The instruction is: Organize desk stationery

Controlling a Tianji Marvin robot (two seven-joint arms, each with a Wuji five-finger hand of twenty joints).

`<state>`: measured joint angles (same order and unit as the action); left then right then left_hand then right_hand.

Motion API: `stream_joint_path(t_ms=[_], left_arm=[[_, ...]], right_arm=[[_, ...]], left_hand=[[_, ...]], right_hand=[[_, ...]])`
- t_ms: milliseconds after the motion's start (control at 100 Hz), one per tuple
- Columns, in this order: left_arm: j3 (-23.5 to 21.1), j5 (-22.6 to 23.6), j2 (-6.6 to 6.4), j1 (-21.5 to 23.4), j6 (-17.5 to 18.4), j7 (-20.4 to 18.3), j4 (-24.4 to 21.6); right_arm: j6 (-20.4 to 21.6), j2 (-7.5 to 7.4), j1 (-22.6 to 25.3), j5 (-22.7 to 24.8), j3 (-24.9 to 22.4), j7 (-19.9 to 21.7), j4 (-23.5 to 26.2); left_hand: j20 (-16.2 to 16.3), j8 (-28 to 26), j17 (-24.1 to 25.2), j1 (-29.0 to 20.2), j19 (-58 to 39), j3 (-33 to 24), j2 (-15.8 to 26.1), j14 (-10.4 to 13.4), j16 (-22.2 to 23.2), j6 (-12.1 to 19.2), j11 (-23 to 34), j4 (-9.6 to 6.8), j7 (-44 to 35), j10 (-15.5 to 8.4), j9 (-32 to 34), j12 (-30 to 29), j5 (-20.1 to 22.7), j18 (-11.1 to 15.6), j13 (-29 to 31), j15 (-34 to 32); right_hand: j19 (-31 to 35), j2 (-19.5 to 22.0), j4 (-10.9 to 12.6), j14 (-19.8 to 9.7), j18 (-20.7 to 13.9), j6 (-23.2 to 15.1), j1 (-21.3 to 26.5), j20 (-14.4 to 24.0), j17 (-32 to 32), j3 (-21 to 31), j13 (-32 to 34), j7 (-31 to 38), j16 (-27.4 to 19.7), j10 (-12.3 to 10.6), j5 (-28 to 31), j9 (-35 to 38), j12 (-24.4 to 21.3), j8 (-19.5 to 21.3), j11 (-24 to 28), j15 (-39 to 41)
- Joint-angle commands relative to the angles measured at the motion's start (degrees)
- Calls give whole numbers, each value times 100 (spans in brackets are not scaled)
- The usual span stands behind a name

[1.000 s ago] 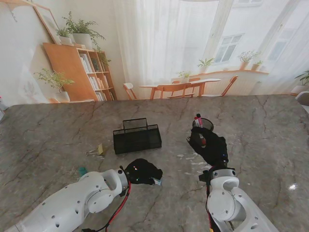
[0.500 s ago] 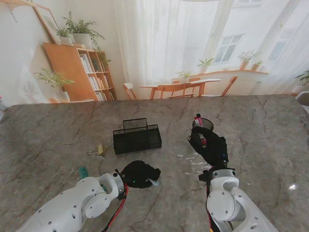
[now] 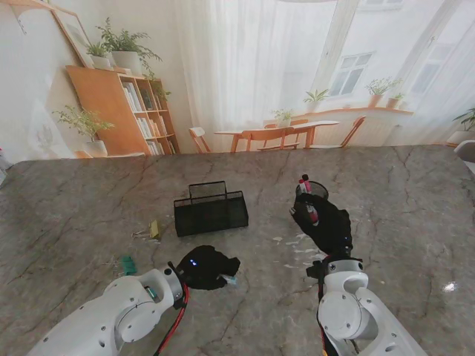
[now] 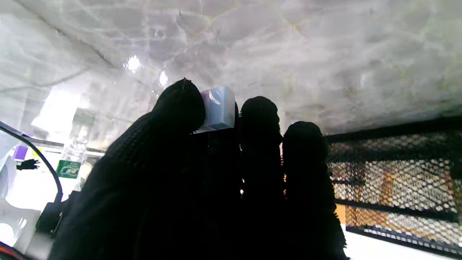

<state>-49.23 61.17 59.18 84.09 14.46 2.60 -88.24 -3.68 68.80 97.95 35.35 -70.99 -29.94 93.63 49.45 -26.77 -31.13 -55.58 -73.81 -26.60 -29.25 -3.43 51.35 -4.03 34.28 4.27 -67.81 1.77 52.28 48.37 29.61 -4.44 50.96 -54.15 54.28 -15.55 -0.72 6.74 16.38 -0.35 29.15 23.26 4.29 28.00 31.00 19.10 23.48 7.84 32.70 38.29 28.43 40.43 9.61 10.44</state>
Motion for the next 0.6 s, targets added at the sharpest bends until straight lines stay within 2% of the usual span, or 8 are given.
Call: stream_joint_path(t_ms=[0,140,380,590], left_arm=[[-67,68,-20,61,35,16,-166],[-419,312,-32,298,0,-5,-510],[-1315,987,-70,810,85,-81,-1252],[-1962,1355,-91,957,203,-233,-1506]], right_arm=[[7,18,15,-28,-12,55,-17],[33,15,0,-50,-16,85,-37],[125,10,-26,-67,-39,103,-81],[146,10,-48,-76,-39,105,-107]], left_hand=[[160,-52,25,-254,-154,-421,-11,-8,-26,205,255,-267,-420,-136,417,16,144,165,27,-16],[160,-36,34,-281,-121,-358,16,7,-48,262,224,-260,-383,-144,415,40,160,188,18,0],[163,-28,44,-327,-86,-263,44,19,-63,277,179,-256,-351,-155,412,70,162,206,7,21],[169,-16,58,-360,-61,-169,92,17,-64,299,135,-254,-313,-145,399,101,157,224,-16,39]], right_hand=[[108,189,-50,-22,43,-38,25,80,-6,-128,48,60,82,-6,97,59,98,105,52,10],[104,189,-49,-25,37,-39,23,78,-6,-134,44,57,80,-6,94,60,96,102,49,4],[97,189,-49,-33,35,-39,21,75,-10,-138,40,59,77,-6,103,60,94,99,46,-5],[96,193,-49,-29,31,-37,23,76,-11,-141,46,61,79,0,104,66,95,98,49,-5]])
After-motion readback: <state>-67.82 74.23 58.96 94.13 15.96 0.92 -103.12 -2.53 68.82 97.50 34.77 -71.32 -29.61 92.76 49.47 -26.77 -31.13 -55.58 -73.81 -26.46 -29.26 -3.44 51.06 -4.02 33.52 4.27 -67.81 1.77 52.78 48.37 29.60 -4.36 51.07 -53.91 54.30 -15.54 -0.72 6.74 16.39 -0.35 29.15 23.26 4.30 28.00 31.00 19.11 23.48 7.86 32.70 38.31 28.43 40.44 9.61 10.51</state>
